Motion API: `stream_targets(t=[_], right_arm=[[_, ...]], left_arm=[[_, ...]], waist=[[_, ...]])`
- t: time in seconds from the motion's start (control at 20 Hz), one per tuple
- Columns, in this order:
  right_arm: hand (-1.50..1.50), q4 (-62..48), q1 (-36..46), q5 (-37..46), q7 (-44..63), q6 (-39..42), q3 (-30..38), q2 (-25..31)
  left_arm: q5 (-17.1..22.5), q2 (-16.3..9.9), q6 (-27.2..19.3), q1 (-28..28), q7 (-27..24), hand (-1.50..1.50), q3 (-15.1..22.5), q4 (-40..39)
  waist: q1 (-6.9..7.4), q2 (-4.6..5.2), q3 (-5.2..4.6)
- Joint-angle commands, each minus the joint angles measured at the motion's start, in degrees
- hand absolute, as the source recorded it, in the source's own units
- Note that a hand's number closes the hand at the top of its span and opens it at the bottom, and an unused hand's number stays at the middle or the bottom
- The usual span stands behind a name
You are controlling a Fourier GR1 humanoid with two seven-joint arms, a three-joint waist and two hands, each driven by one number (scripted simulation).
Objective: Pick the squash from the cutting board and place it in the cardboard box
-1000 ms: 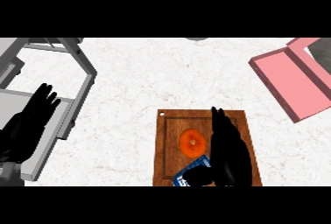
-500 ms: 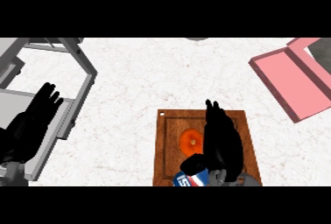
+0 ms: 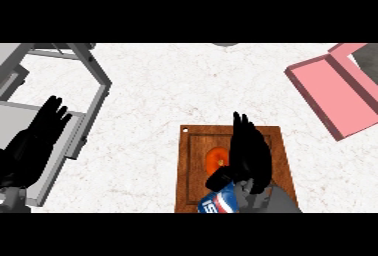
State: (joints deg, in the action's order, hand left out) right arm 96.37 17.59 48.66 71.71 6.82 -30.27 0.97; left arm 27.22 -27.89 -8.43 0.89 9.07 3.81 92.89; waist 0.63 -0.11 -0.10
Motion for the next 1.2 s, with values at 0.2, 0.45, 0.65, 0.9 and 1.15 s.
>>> stream_targets(t=[0.2,0.45,0.65,0.9,1.15], right_arm=[[-1.5,-2.2,-0.9,0.3,13.5,0.8,-2.6,-0.9],[-1.5,-4.9,2.9,-2.4,13.5,3.7,1.2,-0.9],[-1.5,-6.3,0.4,-2.8,13.5,-0.2,-2.5,-0.9],[-1.5,-9.9,2.8,-5.1,13.5,-1.9,-1.4,-0.9],[-1.5,-10.5,2.7,-4.7,13.2,-2.2,-1.1,-0.9]], left_arm=[[0.1,0.4,0.8,-0.8,0.5,0.0,-1.0,0.1],[0.1,0.3,1.6,0.3,0.0,0.0,-2.3,-0.4],[-1.0,1.3,1.2,1.5,0.5,0.0,-1.8,-2.5],[-1.7,1.2,3.2,-1.8,-1.9,0.0,-2.1,-0.9],[-1.4,1.4,3.0,0.1,0.3,0.0,-2.9,-1.6]], waist=[[-0.13,-0.18,0.0],[-0.14,0.0,0.01],[-0.55,0.06,0.03],[0.31,0.05,0.03],[-0.21,0.1,0.05]])
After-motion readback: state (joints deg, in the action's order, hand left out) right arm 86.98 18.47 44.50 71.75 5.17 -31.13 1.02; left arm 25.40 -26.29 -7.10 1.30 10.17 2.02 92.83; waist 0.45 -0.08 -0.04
